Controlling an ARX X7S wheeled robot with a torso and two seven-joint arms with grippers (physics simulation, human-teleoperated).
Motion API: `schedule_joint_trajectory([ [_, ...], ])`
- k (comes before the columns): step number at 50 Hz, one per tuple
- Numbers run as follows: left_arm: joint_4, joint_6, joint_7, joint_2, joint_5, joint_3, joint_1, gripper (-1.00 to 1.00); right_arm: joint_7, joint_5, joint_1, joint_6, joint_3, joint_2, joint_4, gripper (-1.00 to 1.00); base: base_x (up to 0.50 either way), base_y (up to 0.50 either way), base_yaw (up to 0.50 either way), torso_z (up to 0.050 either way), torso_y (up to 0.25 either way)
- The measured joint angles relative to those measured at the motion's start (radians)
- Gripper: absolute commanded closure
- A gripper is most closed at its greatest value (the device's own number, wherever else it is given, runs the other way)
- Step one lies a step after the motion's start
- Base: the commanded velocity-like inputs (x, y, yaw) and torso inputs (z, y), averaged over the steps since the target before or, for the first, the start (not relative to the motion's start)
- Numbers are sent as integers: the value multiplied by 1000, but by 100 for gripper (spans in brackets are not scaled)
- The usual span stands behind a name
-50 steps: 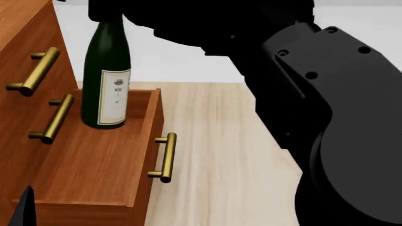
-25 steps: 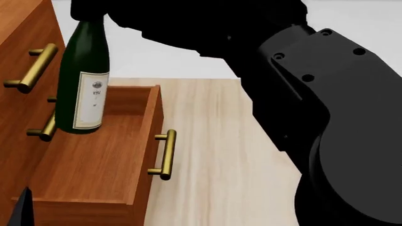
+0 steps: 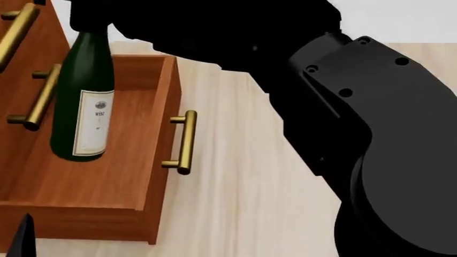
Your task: Put the wine bottle in the bottom drawer of the cabinet.
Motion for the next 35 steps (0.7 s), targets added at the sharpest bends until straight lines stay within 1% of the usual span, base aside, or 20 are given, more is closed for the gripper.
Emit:
schedule_joint_trajectory([
  [32, 0, 27, -5, -15, 11, -11, 26, -100, 17, -6, -5, -29, 7, 0, -68, 100, 0, 0, 0, 0, -217],
  [35, -1, 26, -3, -14, 12, -10, 25, -100, 16, -8, 0, -31, 23, 2, -71, 100, 0, 0, 0, 0, -217],
])
